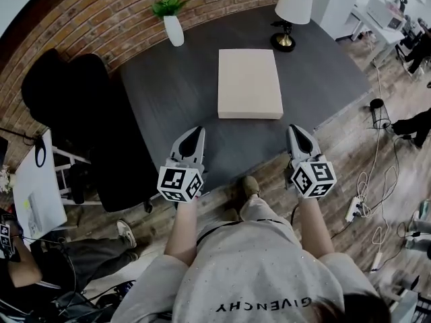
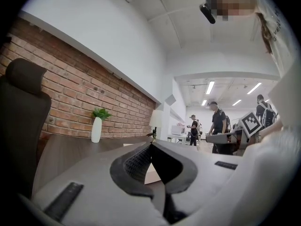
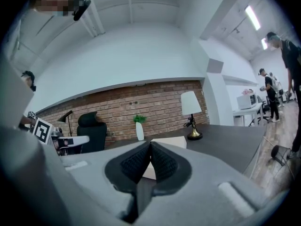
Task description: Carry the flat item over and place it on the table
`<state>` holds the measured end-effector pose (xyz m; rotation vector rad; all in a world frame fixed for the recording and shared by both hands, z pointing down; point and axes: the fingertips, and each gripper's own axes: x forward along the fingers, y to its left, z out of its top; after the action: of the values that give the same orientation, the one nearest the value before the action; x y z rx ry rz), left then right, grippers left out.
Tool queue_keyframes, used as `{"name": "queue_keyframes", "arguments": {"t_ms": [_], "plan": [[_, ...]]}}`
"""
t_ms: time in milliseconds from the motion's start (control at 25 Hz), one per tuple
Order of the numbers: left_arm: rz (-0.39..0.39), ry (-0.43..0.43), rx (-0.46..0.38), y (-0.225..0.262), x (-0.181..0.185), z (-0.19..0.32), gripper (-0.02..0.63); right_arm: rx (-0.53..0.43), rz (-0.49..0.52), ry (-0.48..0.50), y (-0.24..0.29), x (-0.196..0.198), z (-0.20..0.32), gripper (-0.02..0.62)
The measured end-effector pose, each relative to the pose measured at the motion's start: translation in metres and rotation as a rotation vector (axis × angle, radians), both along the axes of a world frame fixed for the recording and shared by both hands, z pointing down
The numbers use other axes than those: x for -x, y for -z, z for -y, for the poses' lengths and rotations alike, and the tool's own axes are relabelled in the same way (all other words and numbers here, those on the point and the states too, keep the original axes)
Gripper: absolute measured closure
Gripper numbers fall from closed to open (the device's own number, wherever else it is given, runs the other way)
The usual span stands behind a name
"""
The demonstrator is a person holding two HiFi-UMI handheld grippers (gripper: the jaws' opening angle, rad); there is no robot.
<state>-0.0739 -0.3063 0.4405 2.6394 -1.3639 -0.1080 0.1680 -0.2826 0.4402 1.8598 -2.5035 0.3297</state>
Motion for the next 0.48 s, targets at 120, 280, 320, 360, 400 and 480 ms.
{"name": "queue_keyframes", "arguments": {"t_ms": [120,280,320,360,400,480], "plan": [[0.001,-0.010,-0.012,0.005,-0.001,-0.005,0.609,-0.010,0.002,-0.005,0.004,0.000,-0.006,0.598],[0.011,-0.017,-0.029,0.012,-0.003,-0.010,0.609,-0.022,0.000,-0.007,0.006,0.000,-0.012,0.598],[0.012,-0.015,-0.031,0.013,-0.002,-0.011,0.609,-0.024,0.000,-0.008,0.007,0.001,-0.014,0.598],[0.014,-0.013,-0.032,0.014,-0.001,-0.012,0.609,-0.026,0.001,-0.007,0.007,0.001,-0.015,0.598],[0.017,-0.009,-0.032,0.014,0.001,-0.013,0.609,-0.028,0.002,-0.007,0.008,0.001,-0.017,0.598],[0.021,-0.002,-0.032,0.015,0.004,-0.015,0.609,-0.031,0.003,-0.008,0.009,0.000,-0.022,0.598]]}}
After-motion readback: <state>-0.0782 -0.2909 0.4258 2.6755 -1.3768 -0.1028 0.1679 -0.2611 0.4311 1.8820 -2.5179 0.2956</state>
